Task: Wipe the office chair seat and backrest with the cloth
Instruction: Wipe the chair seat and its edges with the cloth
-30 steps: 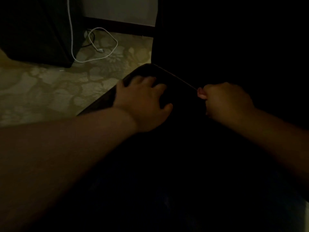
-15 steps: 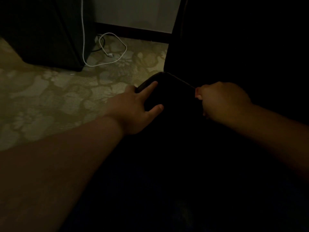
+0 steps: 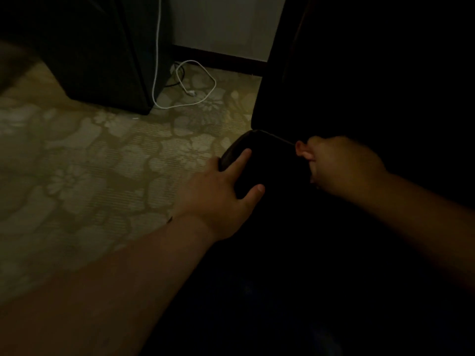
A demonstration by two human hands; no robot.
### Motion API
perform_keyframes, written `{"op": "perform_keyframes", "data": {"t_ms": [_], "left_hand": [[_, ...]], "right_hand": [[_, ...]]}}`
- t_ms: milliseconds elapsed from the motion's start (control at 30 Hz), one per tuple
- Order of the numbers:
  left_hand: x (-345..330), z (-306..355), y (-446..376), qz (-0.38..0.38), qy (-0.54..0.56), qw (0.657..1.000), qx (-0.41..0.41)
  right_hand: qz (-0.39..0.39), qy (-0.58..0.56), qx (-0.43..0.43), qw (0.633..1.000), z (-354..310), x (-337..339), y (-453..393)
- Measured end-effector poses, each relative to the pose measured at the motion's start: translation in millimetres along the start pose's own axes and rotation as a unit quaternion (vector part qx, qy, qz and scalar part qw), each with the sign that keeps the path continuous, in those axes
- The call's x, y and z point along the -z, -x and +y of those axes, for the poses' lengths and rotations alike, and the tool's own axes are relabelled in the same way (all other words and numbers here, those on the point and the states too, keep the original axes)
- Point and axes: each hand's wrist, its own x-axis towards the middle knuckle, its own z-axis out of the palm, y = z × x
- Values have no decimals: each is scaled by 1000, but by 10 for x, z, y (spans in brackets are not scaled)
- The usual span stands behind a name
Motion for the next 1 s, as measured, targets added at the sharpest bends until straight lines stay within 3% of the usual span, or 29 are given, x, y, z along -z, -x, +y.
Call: {"op": "perform_keyframes", "data": {"t_ms": [100,300,400,500,733,867,1000], "left_hand": [[-44,-22,52,9,10,1000,6],[-86,-25,42,32,22,999,16],[-90,-47,44,35,19,999,13],[-105,-33,26,30,35,999,6],[-122,-26,41,48,42,998,13],[-121,-31,47,62,42,997,13],[-114,-10,4,60,58,996,12]], "right_hand": [[-17,20,2,1000,4,9,41],[86,-17,2,996,-386,-152,-433],[63,-24,17,998,-265,-107,-265],[29,47,25,998,-200,-3,-102],[120,41,47,991,-928,37,-618],[101,-2,39,994,-648,38,-417],[85,27,12,996,-475,75,-272]]}}
